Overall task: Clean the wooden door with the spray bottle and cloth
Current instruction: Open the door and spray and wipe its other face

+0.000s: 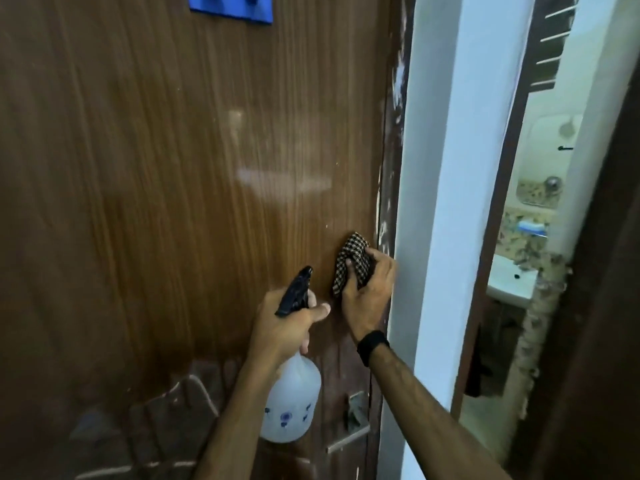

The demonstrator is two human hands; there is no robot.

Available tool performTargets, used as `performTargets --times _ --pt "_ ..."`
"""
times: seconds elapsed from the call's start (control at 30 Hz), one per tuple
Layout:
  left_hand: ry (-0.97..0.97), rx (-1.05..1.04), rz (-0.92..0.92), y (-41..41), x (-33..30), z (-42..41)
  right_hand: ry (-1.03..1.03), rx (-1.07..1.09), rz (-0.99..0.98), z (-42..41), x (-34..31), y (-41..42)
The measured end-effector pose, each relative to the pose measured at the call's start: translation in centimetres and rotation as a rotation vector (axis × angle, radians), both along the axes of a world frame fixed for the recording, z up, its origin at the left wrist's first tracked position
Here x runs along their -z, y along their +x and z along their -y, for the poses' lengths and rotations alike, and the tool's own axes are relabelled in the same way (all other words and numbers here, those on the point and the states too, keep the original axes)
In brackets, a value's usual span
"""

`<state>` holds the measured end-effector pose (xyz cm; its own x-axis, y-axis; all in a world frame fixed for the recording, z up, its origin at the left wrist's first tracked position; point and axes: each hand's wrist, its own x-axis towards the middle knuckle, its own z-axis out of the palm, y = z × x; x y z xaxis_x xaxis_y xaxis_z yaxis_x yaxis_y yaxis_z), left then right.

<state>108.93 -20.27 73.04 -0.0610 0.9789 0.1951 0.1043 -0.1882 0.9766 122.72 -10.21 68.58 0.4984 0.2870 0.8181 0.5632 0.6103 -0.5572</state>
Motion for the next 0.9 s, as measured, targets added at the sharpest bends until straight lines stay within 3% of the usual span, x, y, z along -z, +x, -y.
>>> performTargets --times 0.2,0.47,0.73,0.9 --pt "0.026 -0.016 -0.071 3.9 -3.7 -4.0 0.137 -0.006 0.088 -2.8 -5.8 3.5" --pt "0.013 0.001 -0.058 7.2 -6.7 -6.1 0.125 -0.102 -0.061 -3.7 0.0 4.0" --pt "0.108 -0.048 -0.083 8.3 -13.3 -7.3 0.239 -0.197 0.045 -5.2 -13.6 4.9" --pt "0.185 -0.034 -0.179 8.8 -17.2 -7.6 0.311 -0.135 0.076 -6.1 -13.1 4.6"
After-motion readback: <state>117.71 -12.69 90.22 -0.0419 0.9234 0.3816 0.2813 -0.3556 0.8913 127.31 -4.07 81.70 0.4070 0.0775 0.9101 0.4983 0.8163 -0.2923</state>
